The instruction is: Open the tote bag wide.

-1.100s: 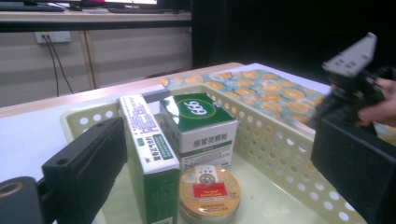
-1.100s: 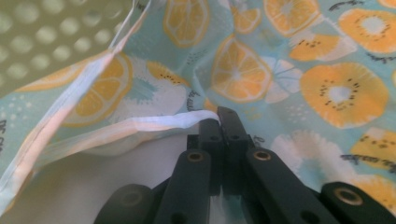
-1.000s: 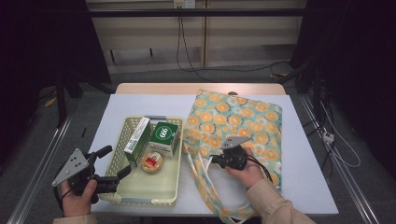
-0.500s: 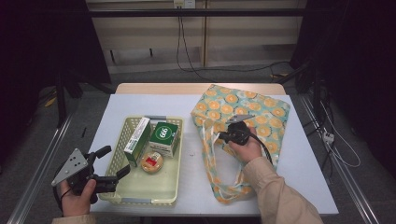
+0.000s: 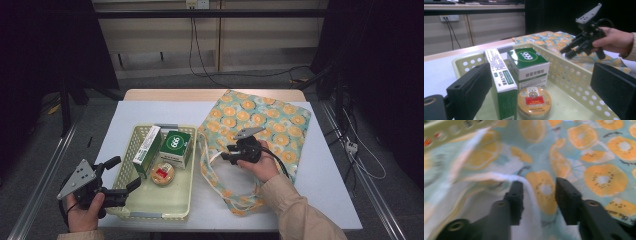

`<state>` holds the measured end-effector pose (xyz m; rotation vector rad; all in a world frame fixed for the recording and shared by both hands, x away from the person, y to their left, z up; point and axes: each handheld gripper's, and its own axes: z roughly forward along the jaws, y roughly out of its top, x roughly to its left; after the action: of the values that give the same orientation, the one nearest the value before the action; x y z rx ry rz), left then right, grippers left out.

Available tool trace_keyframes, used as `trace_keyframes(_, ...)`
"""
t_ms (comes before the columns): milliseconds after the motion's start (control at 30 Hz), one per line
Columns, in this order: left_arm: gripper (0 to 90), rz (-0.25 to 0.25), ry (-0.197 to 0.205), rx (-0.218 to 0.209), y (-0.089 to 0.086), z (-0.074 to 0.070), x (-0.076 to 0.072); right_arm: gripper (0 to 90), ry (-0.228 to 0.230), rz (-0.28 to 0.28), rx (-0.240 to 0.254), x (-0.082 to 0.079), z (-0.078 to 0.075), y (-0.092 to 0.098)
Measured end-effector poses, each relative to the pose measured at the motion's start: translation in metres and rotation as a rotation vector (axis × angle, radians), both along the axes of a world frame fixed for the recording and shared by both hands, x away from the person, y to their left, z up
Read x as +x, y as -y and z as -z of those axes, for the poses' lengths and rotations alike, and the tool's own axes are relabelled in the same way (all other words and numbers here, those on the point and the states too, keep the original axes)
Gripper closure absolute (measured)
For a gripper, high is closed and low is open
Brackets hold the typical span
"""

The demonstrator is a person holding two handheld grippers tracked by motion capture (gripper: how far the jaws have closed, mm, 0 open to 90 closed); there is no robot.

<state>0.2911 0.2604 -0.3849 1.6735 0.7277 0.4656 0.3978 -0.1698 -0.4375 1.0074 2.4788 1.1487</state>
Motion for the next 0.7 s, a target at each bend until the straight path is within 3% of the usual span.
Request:
trace_keyframes(67, 3.6, -0.001, 0.000, -0.003, 0.000, -0.001, -0.002, 43.5, 0.018, 0.002, -0.009, -0.007, -0.002, 0.002)
trace_keyframes(100, 3.6, 0.002, 0.005, 0.000, 0.000, -0.001, -0.002, 42.8, 0.016, -0.004, 0.009, -0.019, -0.004, 0.011)
trace_keyframes(233, 3.6, 0.001, 0.002, 0.001, 0.000, -0.001, -0.004, 40.7, 0.027, 0.002, -0.018, -0.034, -0.005, 0.032)
trace_keyframes(300, 3.6, -0.004, -0.001, -0.001, 0.001, -0.001, -0.005, 41.0, 0.014, 0.018, -0.037, -0.046, 0.001, 0.051)
trace_keyframes(400, 3.6, 0.001, 0.000, 0.003, 0.002, -0.002, -0.004, 42.9, 0.016, 0.028, -0.066, -0.053, 0.008, 0.060)
trace_keyframes(433, 3.6, 0.000, -0.001, 0.004, 0.002, -0.001, -0.004, 46.0, 0.016, 0.030, -0.072, -0.055, 0.011, 0.063)
trace_keyframes(467, 3.6, 0.002, 0.004, 0.011, 0.002, -0.001, -0.003, 57.3, 0.006, 0.040, -0.079, -0.057, 0.017, 0.066)
trace_keyframes(500, 3.6, 0.003, 0.003, 0.011, 0.002, -0.001, -0.003, 59.5, 0.005, 0.050, -0.077, -0.057, 0.020, 0.067)
trace_keyframes(533, 3.6, 0.003, 0.001, 0.016, 0.002, -0.001, -0.002, 72.3, 0.005, 0.048, -0.056, -0.057, 0.020, 0.068)
trace_keyframes(567, 3.6, 0.003, 0.003, 0.019, 0.002, -0.001, -0.002, 72.3, 0.005, 0.048, -0.056, -0.057, 0.020, 0.068)
trace_keyframes(600, 3.6, 0.002, 0.002, 0.018, 0.002, -0.001, -0.002, 78.7, 0.007, 0.038, -0.054, -0.056, 0.020, 0.069)
trace_keyframes(700, 3.6, -0.002, 0.001, 0.011, 0.001, -0.001, -0.001, 86.4, 0.010, 0.072, -0.054, -0.051, 0.021, 0.069)
